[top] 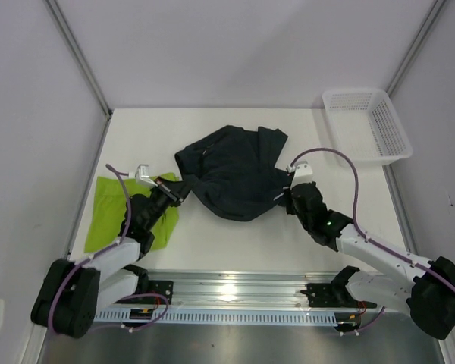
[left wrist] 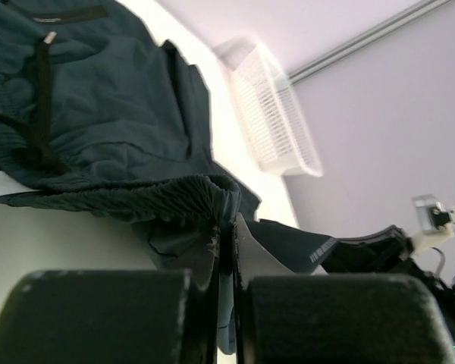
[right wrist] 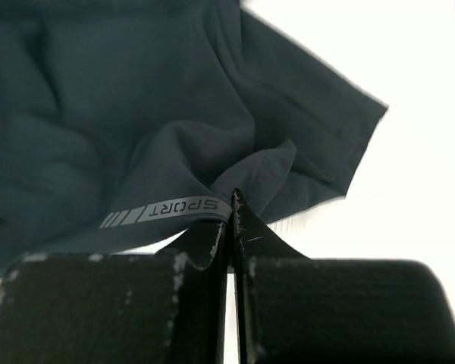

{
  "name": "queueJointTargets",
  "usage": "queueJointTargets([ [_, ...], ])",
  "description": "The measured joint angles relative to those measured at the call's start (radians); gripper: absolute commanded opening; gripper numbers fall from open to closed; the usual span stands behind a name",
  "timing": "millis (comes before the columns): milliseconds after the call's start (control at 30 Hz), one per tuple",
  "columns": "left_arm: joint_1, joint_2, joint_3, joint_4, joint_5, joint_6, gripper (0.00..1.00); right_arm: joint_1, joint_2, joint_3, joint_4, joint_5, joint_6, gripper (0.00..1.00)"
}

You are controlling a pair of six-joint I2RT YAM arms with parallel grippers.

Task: Fold and stack the shorts
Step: Flatten the shorts out

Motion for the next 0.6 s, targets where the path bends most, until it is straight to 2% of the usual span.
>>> queueJointTargets([
  [133,-0.011,-0.182,-0.002,-0.247,-0.027,0.073,0.11,0.086,-0.014,0.002,-0.13,0.056,0.011,0.0],
  [167,-0.013,-0.223,-0.002,-0.304,-0.031,0.092,0.19,0.095,-0.014,0.005,-0.156,0.065,0.013,0.0],
  [233,-0.014,-0.285,-0.002,-0.413,-0.033,0.127,0.29,0.097,-0.014,0.008,-0.195,0.08,0.014,0.0],
  [267,-0.015,-0.306,-0.002,-0.46,-0.032,0.144,0.46,0.097,-0.014,0.01,-0.214,0.085,0.015,0.0],
  [333,-0.017,-0.333,-0.004,-0.542,-0.028,0.172,0.62,0.097,-0.014,0.013,-0.248,0.097,0.017,0.0],
  [367,-0.019,-0.351,-0.011,-0.582,-0.027,0.182,0.66,0.097,-0.014,0.014,-0.261,0.103,0.019,0.01],
  [400,-0.019,-0.373,-0.021,-0.619,-0.026,0.192,0.71,0.099,-0.014,0.016,-0.275,0.114,0.026,0.09],
  [433,-0.02,-0.401,-0.034,-0.654,-0.026,0.198,0.74,0.1,-0.018,0.018,-0.289,0.124,0.036,0.29],
  [600,-0.022,-0.598,-0.063,-0.86,-0.047,0.226,0.83,0.108,-0.107,0.019,-0.333,0.146,0.053,0.36],
])
